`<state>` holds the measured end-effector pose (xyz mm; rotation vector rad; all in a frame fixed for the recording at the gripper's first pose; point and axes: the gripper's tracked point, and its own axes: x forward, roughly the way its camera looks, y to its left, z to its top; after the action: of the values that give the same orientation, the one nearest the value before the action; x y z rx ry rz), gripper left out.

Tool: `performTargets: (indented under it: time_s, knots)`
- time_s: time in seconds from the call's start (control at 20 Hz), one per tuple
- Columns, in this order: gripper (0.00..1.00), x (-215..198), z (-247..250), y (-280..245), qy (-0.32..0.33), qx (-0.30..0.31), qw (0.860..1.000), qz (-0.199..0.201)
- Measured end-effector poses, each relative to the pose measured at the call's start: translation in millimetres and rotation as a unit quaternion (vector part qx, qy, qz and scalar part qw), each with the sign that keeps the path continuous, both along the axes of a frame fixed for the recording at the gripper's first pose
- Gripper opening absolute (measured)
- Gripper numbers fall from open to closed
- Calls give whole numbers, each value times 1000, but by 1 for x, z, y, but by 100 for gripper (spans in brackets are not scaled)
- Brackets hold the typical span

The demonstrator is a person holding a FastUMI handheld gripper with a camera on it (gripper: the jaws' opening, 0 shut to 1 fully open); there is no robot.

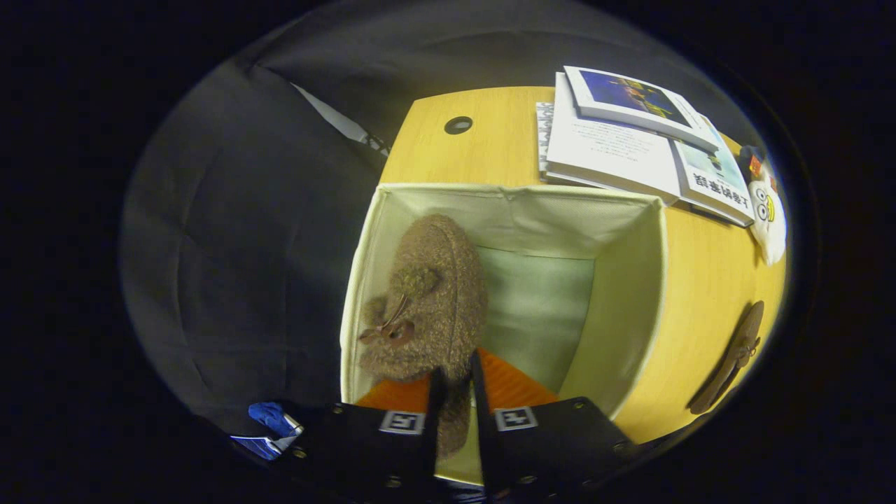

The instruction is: Open the storage box then place both shoes into the box .Put the left shoe in first, then the right shoe, with the right side of both shoes facing outward in a uniform manner.

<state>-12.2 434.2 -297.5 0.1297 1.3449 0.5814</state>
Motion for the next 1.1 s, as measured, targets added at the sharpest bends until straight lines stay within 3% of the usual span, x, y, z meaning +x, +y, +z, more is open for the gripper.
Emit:
performTargets:
  time_s: [0.1,0.35,0.65,1.1]
  knots:
    - [100,1,10,-12,-17,-8,1000,13]
    - [97,11,47,-33,-38,31,999,13]
    - [97,19,94,-98,-70,63,996,8]
    - [97,26,112,-216,-81,60,994,-50]
